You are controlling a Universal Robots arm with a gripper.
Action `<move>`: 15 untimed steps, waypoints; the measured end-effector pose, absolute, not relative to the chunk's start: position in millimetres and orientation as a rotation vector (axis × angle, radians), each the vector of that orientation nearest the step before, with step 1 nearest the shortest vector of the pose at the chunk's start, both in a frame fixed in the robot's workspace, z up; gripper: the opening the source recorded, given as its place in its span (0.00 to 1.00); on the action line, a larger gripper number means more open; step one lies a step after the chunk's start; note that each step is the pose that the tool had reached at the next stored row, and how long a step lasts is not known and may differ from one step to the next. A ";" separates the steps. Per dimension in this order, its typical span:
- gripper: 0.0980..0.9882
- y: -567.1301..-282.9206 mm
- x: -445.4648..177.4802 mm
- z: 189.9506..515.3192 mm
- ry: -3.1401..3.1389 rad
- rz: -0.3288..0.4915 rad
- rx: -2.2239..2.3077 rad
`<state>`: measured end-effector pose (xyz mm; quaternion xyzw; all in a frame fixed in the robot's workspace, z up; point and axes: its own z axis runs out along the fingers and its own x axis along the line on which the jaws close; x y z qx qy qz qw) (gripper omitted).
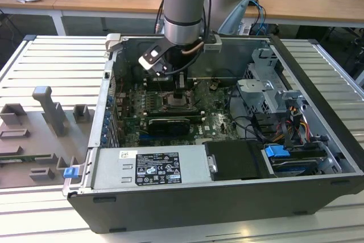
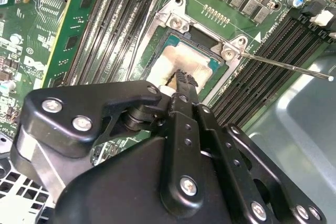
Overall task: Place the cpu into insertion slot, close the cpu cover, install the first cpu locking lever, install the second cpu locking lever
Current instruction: 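Place the cpu into insertion slot, then close the cpu cover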
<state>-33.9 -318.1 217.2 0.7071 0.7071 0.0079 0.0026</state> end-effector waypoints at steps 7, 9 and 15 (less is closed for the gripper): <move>0.01 -318.1 -33.9 223.5 2.218 0.025 2.218; 0.01 -318.1 -33.9 224.1 2.218 0.025 2.218; 0.01 -318.2 -34.0 227.0 2.218 0.025 2.217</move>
